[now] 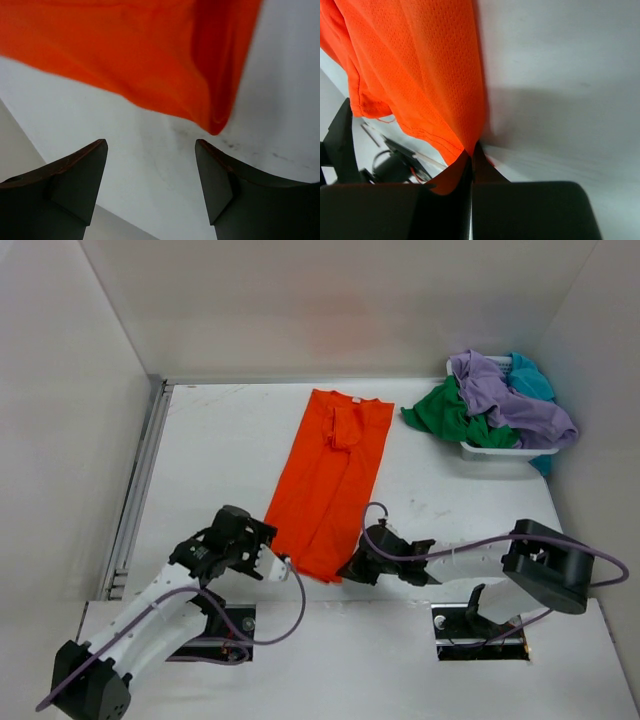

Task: Fold and stack the t-shirts
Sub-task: Rotate the tshirt 90 degrees, then grab the bottom of the folded rectangular tshirt with both arms

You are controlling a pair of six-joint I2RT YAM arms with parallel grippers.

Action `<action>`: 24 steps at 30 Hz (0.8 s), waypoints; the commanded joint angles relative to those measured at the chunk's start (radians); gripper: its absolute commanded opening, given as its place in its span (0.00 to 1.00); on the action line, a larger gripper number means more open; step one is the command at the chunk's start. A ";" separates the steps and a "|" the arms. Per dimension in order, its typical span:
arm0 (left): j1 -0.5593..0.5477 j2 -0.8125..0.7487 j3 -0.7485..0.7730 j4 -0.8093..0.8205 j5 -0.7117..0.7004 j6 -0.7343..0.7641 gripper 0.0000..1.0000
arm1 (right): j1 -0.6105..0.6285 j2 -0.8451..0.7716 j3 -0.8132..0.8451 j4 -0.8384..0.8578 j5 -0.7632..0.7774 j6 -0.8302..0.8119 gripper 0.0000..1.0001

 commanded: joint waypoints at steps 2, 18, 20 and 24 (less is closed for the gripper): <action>-0.126 -0.104 -0.042 -0.119 0.048 0.205 0.71 | -0.003 -0.064 -0.080 -0.161 0.025 -0.105 0.00; -0.332 0.059 -0.117 -0.043 0.017 0.219 0.65 | -0.017 -0.214 -0.085 -0.173 0.022 -0.197 0.32; -0.338 0.088 -0.104 -0.043 0.020 0.214 0.61 | -0.017 -0.208 -0.076 -0.166 0.019 -0.200 0.35; -0.347 0.145 -0.079 -0.049 0.020 0.212 0.45 | -0.015 -0.167 -0.043 -0.162 0.017 -0.200 0.39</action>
